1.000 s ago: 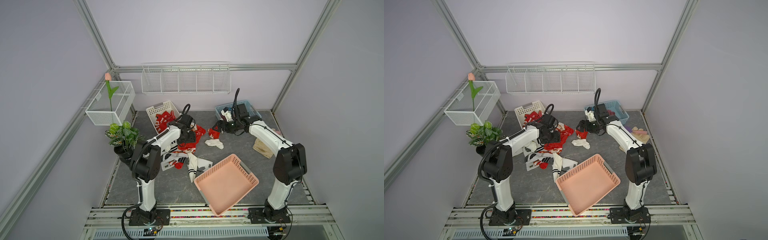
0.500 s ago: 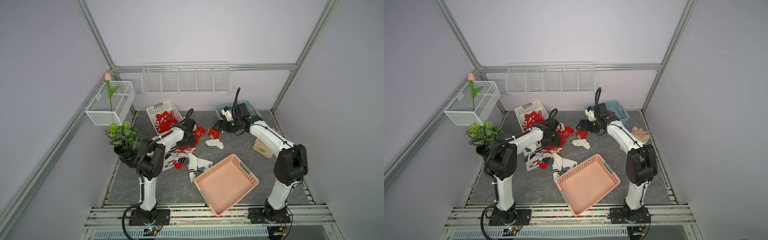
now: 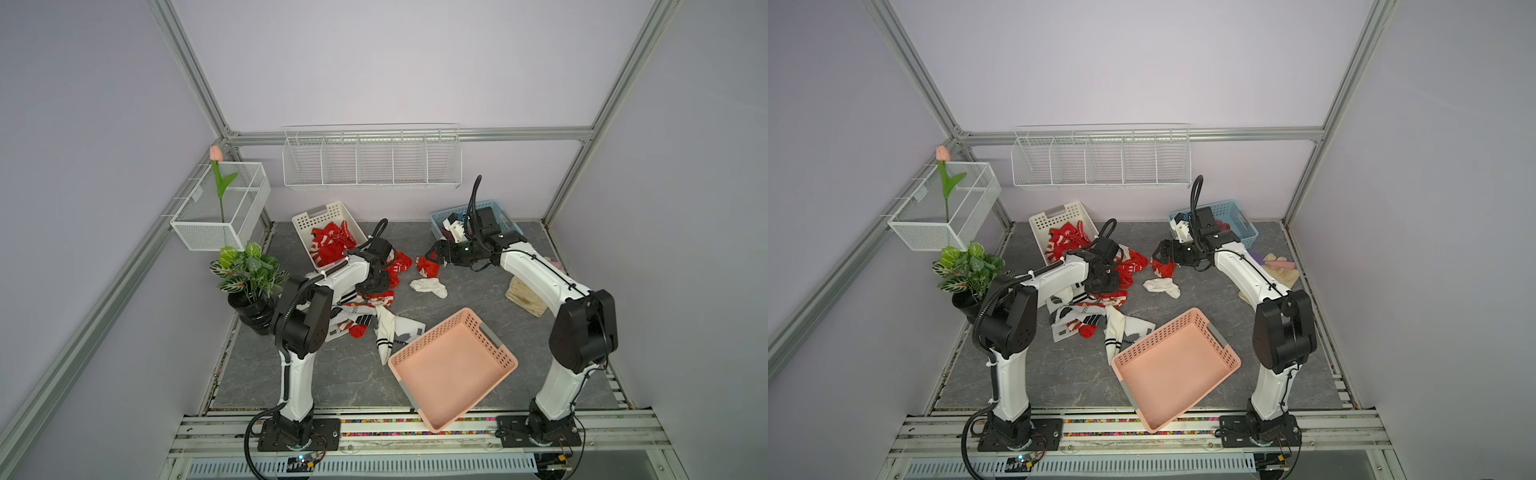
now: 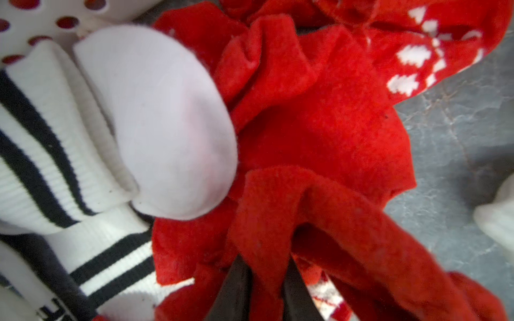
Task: Sort the socks into the basket by color
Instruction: Pick up the sock from the center of the board.
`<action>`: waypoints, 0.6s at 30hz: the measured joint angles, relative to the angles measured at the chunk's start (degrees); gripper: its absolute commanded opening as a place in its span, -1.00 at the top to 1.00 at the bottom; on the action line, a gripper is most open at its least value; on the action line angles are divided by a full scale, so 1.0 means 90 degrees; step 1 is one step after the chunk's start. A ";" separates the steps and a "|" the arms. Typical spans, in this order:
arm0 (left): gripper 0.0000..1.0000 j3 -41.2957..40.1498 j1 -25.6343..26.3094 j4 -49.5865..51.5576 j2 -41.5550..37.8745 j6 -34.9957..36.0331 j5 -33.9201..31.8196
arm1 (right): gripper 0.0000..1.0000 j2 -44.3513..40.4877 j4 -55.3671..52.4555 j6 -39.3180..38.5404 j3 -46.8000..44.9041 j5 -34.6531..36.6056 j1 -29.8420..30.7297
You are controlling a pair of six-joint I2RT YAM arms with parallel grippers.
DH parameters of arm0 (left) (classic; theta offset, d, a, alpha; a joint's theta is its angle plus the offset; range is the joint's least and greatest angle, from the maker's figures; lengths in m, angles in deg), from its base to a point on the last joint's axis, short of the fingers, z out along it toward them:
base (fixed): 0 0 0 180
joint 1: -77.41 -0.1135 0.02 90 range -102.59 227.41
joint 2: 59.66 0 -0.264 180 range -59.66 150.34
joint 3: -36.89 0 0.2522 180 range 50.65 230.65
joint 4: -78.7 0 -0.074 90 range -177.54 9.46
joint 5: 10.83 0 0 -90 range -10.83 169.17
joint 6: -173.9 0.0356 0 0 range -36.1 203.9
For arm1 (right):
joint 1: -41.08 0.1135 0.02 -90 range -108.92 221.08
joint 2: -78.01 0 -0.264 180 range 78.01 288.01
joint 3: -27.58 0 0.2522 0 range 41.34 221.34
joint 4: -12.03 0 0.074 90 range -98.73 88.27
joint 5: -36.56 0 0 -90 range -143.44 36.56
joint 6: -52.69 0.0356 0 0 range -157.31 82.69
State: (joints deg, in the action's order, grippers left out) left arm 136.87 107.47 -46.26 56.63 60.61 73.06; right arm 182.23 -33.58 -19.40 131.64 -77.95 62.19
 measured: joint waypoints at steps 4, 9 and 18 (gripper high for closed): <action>1.00 -0.0124 0.0015 -0.0039 -0.0364 0.0007 0.0112 | -0.77 -0.0022 0.0002 0.0000 0.0000 0.0000 0.0000; 1.00 -0.0153 0.0027 -0.0100 -0.1061 0.0017 0.0219 | -0.77 -0.0041 0.0005 0.0002 0.0000 -0.0024 0.0000; 1.00 -0.0153 0.0017 -0.0124 -0.1579 -0.0075 0.0255 | -0.77 -0.0080 0.0061 0.0005 0.0000 -0.0049 0.0000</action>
State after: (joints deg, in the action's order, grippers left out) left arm 135.49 107.63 -47.37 42.42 59.93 75.35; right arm 181.51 -33.04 -19.36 131.64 -78.39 62.19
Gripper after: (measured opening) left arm 0.001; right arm 0.886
